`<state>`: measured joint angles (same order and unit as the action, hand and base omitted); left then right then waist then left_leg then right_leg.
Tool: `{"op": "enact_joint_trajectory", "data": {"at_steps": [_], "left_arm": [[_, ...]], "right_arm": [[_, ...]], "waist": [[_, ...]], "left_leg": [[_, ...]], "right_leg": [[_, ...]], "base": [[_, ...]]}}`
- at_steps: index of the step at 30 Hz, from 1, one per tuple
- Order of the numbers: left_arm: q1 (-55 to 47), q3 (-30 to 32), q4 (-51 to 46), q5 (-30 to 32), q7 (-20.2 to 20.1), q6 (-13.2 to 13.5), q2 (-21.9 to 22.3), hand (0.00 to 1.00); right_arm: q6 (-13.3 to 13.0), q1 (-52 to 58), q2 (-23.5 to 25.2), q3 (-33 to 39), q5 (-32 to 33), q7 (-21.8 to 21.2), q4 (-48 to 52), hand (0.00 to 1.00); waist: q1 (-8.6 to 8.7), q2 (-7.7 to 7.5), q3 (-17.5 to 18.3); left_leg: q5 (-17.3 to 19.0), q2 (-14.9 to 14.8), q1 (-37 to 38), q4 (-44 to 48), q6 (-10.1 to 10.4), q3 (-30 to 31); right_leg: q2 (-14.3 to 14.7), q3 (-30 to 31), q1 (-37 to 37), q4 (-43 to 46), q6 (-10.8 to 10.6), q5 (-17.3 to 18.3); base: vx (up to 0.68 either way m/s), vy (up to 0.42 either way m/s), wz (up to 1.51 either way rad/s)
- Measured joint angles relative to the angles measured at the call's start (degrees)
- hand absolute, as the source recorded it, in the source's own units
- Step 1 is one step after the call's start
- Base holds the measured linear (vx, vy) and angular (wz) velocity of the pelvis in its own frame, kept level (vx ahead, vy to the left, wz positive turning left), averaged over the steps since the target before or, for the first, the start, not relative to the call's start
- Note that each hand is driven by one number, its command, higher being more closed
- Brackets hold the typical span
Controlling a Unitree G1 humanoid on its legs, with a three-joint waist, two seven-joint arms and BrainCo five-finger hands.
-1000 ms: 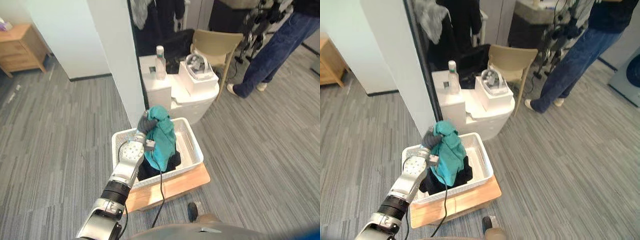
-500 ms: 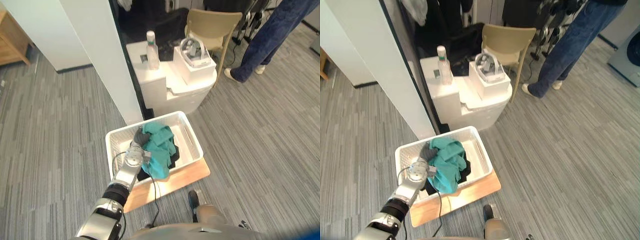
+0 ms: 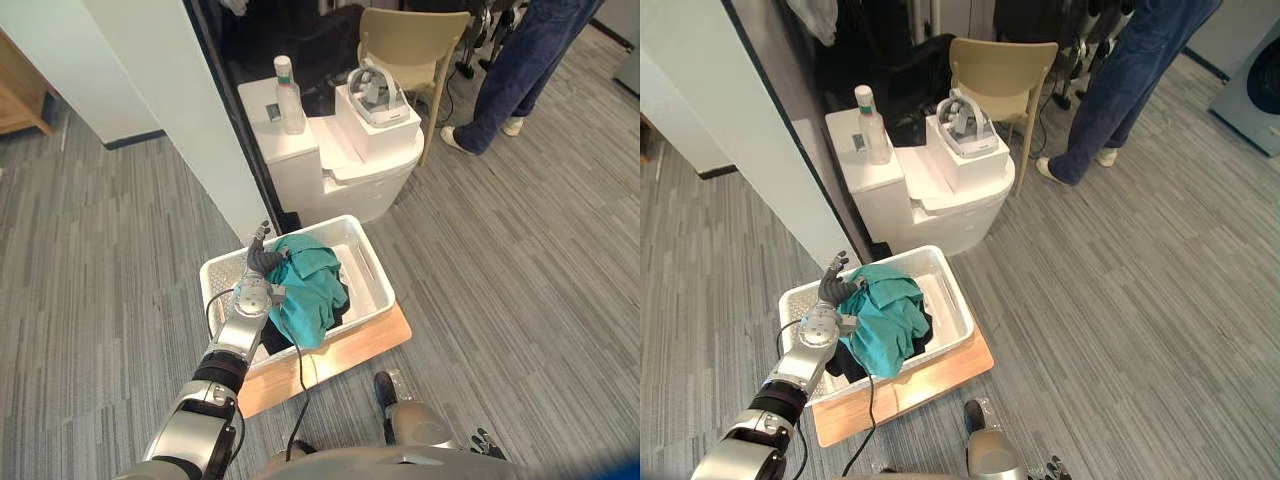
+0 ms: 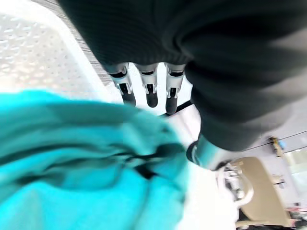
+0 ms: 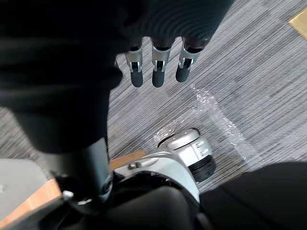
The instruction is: Tidy the bed and pick cloth on bed and put in laundry
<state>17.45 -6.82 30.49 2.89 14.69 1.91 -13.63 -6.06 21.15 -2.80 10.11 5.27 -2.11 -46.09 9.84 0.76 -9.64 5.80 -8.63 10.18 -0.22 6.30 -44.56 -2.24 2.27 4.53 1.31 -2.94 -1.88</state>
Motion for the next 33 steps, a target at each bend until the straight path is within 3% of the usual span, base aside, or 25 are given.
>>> {"op": "enact_joint_trajectory", "data": {"at_steps": [6, 12, 17, 20, 22, 24, 29, 31, 33], "left_arm": [[-5.82, -1.59, -12.62, -6.00, -3.57, 1.30, -0.49, 0.00], [-15.35, 2.53, -22.52, -12.40, -6.84, 1.76, -0.09, 0.00], [-25.09, 7.54, -22.61, -14.79, -5.32, 0.84, 0.09, 0.00], [-28.98, 12.05, -15.73, -19.89, -3.29, 0.19, 2.21, 0.00], [-31.99, 17.40, -6.68, -24.91, -3.14, -0.07, 4.61, 0.00], [-34.09, 20.86, -0.01, -25.95, -4.07, -0.19, 6.06, 0.00], [-38.62, 27.47, 14.86, -22.95, -13.44, -0.46, 10.62, 0.00], [-39.49, 28.40, 20.24, -18.21, -18.25, -0.55, 12.86, 0.00], [-39.51, 29.71, 21.52, -15.99, -20.38, -0.78, 13.92, 0.00]], "right_arm": [[-0.20, 1.59, -0.59, -0.27, -1.14, 0.09, 0.01, 0.00], [0.78, 2.98, -1.43, -1.99, -2.83, 0.49, -0.02, 0.00], [3.20, 2.23, -2.77, -5.17, -3.91, 0.50, 0.02, 0.00], [4.10, 1.73, -3.16, -6.11, -5.90, 0.30, -0.10, 0.00], [4.10, 1.18, -3.67, -7.26, -6.57, 0.37, -1.64, 0.00], [4.09, 0.77, -4.09, -8.76, -6.57, 0.68, -2.66, 0.00], [3.92, -0.54, -4.33, -9.01, -6.52, 0.83, -5.66, 0.00], [3.81, -1.03, -4.48, -8.96, -6.48, 0.84, -7.08, 0.00], [3.82, -1.10, -4.58, -8.90, -6.49, 0.90, -7.55, 0.00]], "waist": [[-0.20, 1.52, 2.51], [-3.27, 1.40, 5.61], [-4.78, 0.95, 6.36], [-5.89, 0.75, 7.21], [-6.51, 0.66, 7.79], [-7.41, 0.26, 8.07], [-8.47, 0.03, 8.39], [-9.32, 0.17, 8.46], [-9.59, 0.33, 8.56]], "left_leg": [[-2.68, 0.70, 2.77, -4.45, 0.16, 2.83], [-3.11, 0.67, 2.77, -5.52, 0.07, 6.46], [-3.66, 0.84, 2.94, -5.29, -0.35, 9.33], [-3.82, 0.89, 2.87, -5.22, -0.53, 11.21], [-3.82, 0.86, 2.94, -5.06, -0.53, 12.40], [-3.81, 0.82, 2.93, -4.90, -0.53, 12.93], [-3.80, 0.76, 2.89, -4.77, -0.51, 13.71], [-3.78, 0.64, 2.84, -4.78, -0.48, 13.64], [-3.76, 0.51, 2.84, -4.81, -0.44, 13.68]], "right_leg": [[-0.03, -3.52, -3.28, -1.57, 0.30, 0.26], [-0.44, -6.41, -5.84, -2.97, 0.26, 0.63], [-1.19, -9.64, -7.75, -3.32, -0.01, 0.98], [-1.62, -11.74, -8.85, -3.41, -0.15, 1.60], [-1.76, -12.80, -9.49, -3.82, -0.23, 1.80], [-1.77, -13.38, -10.06, -4.41, -0.23, 1.79], [-1.85, -14.39, -11.03, -5.17, -0.26, 1.81], [-1.71, -14.38, -11.05, -5.41, -0.26, 1.81], [-1.58, -14.43, -11.12, -5.43, -0.20, 1.86]], "base": [[-0.04, -0.016, 0.26], [-0.04, 0.004, 0.27], [-0.03, 0.003, 0.34], [-0.02, -0.006, 0.35], [-0.03, -0.014, 0.27], [-0.03, -0.029, 0.16], [-0.02, -0.020, 0.11], [-0.02, -0.031, -0.01], [0.00, 0.000, 0.00]]}}
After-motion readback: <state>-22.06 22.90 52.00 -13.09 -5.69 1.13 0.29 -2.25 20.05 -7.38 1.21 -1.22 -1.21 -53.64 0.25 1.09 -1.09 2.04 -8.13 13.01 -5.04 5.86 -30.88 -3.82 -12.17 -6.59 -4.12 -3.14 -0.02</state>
